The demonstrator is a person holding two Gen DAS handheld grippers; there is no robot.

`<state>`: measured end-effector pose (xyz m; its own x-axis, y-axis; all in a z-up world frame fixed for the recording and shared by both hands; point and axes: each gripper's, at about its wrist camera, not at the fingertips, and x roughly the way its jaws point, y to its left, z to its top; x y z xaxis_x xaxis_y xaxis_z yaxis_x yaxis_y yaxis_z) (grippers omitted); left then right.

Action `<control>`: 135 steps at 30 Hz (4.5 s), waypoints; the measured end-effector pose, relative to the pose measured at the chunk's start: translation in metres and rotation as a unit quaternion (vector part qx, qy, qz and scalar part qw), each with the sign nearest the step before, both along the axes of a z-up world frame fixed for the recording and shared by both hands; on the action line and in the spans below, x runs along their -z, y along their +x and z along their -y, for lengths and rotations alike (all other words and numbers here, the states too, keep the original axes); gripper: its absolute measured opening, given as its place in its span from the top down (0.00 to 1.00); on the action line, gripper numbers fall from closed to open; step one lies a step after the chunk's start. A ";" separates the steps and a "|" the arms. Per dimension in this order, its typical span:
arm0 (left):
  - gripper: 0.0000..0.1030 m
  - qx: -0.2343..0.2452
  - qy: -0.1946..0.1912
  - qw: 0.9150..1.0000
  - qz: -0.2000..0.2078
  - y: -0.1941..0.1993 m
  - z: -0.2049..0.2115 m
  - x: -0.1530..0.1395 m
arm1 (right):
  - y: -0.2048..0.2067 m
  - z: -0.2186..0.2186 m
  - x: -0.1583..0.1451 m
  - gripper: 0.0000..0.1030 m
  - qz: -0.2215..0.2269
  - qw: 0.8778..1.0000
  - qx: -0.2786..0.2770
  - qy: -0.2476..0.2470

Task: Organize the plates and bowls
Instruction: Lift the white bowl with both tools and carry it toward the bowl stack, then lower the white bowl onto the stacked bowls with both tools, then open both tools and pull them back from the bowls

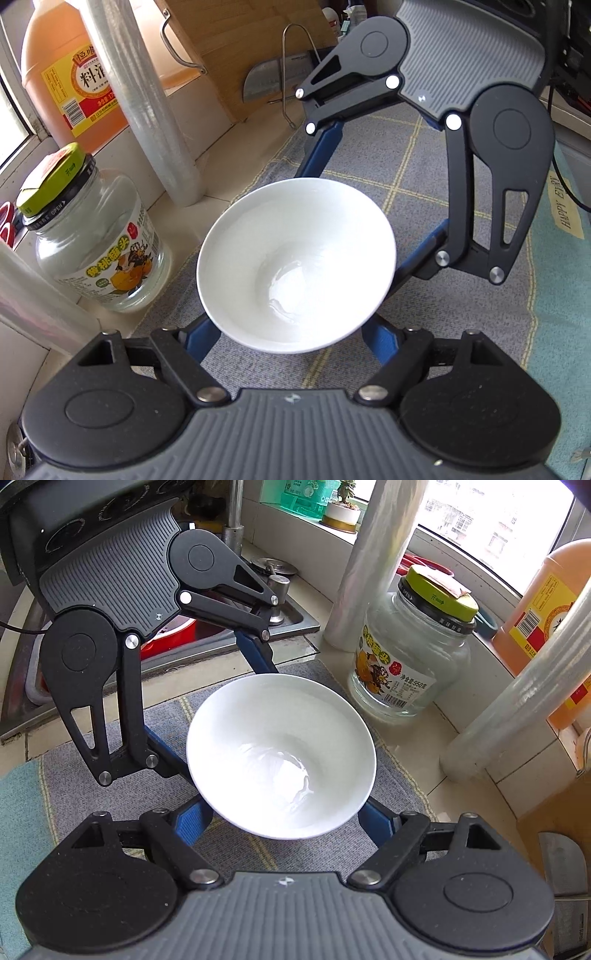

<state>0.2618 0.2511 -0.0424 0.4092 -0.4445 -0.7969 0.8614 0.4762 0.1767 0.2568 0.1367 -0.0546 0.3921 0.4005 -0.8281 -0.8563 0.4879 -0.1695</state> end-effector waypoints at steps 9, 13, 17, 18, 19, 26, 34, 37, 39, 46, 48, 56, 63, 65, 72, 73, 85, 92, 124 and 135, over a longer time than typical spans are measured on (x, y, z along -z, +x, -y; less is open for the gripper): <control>0.20 0.009 -0.005 1.000 0.008 -0.033 0.010 -0.013 | -0.039 0.011 -0.015 0.14 0.015 1.000 0.007 0.000; 0.20 0.018 -0.004 1.000 0.008 -0.047 0.015 -0.017 | -0.054 0.017 -0.019 0.14 0.018 1.000 0.014 0.001; 0.20 0.033 -0.002 0.999 0.011 -0.057 0.022 -0.021 | -0.071 0.026 -0.023 0.14 0.018 0.999 0.030 0.007; 0.20 0.037 -0.001 0.999 0.012 -0.060 0.024 -0.022 | -0.075 0.028 -0.024 0.14 0.018 0.999 0.033 0.007; 0.20 0.040 0.000 0.999 0.012 -0.062 0.027 -0.023 | -0.079 0.031 -0.025 0.14 0.019 0.999 0.035 0.008; 0.20 0.055 0.007 0.998 0.017 -0.080 0.053 -0.032 | -0.101 0.061 -0.032 0.14 0.027 0.998 0.045 0.023; 0.20 0.052 0.008 0.999 0.014 -0.098 0.099 -0.036 | -0.119 0.109 -0.037 0.14 0.029 0.998 0.043 0.028; 0.20 0.056 0.010 0.998 0.017 -0.106 0.116 -0.038 | -0.124 0.128 -0.037 0.14 0.022 0.998 0.046 0.032; 0.20 0.059 0.010 0.998 0.013 -0.108 0.126 -0.039 | -0.128 0.140 -0.038 0.14 0.025 0.998 0.049 0.032; 0.20 0.081 0.005 0.997 0.020 -0.110 0.170 -0.042 | -0.138 0.185 -0.045 0.14 0.035 0.996 0.070 0.030; 0.20 0.088 0.004 0.996 0.021 -0.109 0.183 -0.044 | -0.139 0.198 -0.046 0.14 0.041 0.996 0.078 0.026; 0.20 0.129 -0.006 0.991 0.040 -0.103 0.236 -0.048 | -0.147 0.249 -0.055 0.14 0.059 0.991 0.122 0.017; 0.20 0.155 -0.007 0.987 0.048 -0.094 0.272 -0.047 | -0.144 0.284 -0.057 0.14 0.068 0.986 0.153 0.012; 0.20 0.158 -0.006 0.986 0.045 -0.090 0.281 -0.045 | -0.142 0.291 -0.055 0.14 0.066 0.985 0.158 0.012; 0.20 0.162 -0.002 0.987 0.025 -0.085 0.294 -0.034 | -0.135 0.305 -0.042 0.13 0.045 0.985 0.165 0.019; 0.20 0.162 -0.002 0.987 0.021 -0.084 0.294 -0.032 | -0.135 0.305 -0.041 0.13 0.042 0.985 0.165 0.020; 0.20 0.155 -0.003 0.988 -0.004 -0.079 0.294 -0.022 | -0.132 0.306 -0.028 0.13 0.026 0.986 0.162 0.024; 0.20 0.163 -0.005 0.987 -0.007 -0.076 0.299 -0.023 | -0.130 0.312 -0.029 0.13 0.022 0.984 0.173 0.026; 0.18 0.178 0.009 0.981 -0.078 -0.054 0.309 -0.027 | -0.113 0.326 -0.023 0.00 -0.019 0.981 0.187 0.053; 0.11 0.175 -0.043 0.982 -0.054 -0.059 0.290 -0.054 | -0.117 0.328 -0.025 0.00 -0.016 0.979 0.192 0.066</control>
